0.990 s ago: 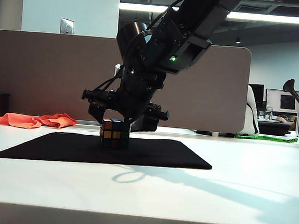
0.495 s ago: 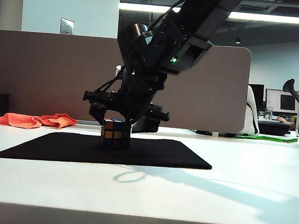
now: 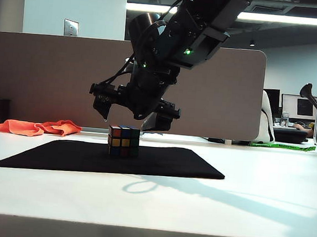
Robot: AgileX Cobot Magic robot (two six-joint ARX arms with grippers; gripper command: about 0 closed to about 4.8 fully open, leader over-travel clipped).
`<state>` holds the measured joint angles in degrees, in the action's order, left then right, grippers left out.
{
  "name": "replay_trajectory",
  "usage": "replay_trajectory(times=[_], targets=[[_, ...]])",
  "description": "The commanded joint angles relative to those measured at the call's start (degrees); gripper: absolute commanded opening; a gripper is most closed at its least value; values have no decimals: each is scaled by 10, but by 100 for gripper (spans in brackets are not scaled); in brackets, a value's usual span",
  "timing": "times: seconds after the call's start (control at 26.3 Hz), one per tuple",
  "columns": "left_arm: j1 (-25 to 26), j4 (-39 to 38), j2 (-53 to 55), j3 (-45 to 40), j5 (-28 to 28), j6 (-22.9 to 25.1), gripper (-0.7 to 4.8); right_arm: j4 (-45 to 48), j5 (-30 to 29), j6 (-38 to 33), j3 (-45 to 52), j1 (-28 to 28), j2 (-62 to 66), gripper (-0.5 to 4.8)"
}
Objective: Pick up the cube on the right side of the mouse pad, then place it in the center of the mouse pad.
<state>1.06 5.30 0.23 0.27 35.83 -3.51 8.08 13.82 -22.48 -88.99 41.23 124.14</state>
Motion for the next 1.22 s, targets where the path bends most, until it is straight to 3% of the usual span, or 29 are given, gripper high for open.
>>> replay_trajectory(times=[0.04,0.15,0.27,0.34,0.46,0.5,0.76,0.91,1.22], targets=[[0,8,1,2,0,-2,-6,7,0,0,-2,1,-12,445],[0,9,1,2,-1,-2,-6,8,5,4,-2,-2,-27,445],[0,18,1,3,-3,-2,-6,12,36,64,-2,-15,-77,443],[0,22,1,3,-14,-4,-6,12,69,109,-2,-27,-109,338],[0,21,1,3,-63,-33,-6,-3,75,135,-2,-48,-142,17],[0,21,1,3,-78,-43,-6,-12,75,135,-2,-55,-151,-7],[0,21,1,3,-142,-55,-6,-65,68,157,13,-97,-210,-1],[0,21,1,3,-142,-55,-6,-55,60,167,97,-126,-283,-1],[0,21,1,3,-142,-55,-6,64,49,171,316,-151,-430,-1]])
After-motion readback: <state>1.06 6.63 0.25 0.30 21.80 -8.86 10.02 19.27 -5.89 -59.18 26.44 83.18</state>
